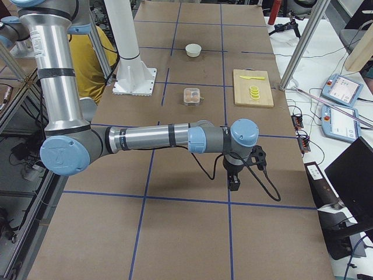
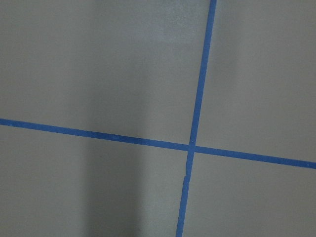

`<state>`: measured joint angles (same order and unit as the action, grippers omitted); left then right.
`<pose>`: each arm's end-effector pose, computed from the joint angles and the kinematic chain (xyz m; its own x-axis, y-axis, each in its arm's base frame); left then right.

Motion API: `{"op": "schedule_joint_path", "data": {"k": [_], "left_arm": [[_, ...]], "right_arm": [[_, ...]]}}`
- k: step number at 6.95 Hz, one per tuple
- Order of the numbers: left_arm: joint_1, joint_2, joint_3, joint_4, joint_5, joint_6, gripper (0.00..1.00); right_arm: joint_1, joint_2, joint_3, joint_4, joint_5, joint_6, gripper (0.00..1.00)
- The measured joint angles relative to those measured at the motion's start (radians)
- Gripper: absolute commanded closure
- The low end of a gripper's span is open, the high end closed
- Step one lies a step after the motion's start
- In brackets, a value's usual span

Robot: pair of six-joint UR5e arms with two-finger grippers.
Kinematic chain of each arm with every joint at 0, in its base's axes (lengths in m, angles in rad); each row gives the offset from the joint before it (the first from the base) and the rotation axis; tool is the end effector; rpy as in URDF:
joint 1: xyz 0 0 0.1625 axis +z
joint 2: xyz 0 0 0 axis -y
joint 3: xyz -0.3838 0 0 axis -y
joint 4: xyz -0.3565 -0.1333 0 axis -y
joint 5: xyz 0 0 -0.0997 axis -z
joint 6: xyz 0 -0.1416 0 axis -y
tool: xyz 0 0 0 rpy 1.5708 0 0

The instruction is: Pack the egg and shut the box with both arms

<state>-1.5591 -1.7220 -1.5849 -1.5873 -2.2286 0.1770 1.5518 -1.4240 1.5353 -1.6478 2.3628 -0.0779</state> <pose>-0.0406 -0.5283 0.5754 0.7756 0.2911 -0.5601 -0.1504 0.9470 0.2839 0.0228 -0.5140 0.5986 0.6982 -0.1154 0.7065 0.0735 0.9933 0.0895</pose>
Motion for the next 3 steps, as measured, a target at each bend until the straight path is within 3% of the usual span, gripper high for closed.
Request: {"op": "schedule_joint_path", "data": {"k": [1,3], "left_arm": [[-0.005,-0.017,-0.042,0.134,-0.005,0.008,0.00],[0.003,0.002,-0.066,0.215,-0.011,0.012,0.00]], "right_arm": [[0.007,0.001,-0.017,-0.003,0.007,-0.008,0.00],[-0.022,-0.009,0.021,-0.002,0.000,-0.001,0.00]]}}
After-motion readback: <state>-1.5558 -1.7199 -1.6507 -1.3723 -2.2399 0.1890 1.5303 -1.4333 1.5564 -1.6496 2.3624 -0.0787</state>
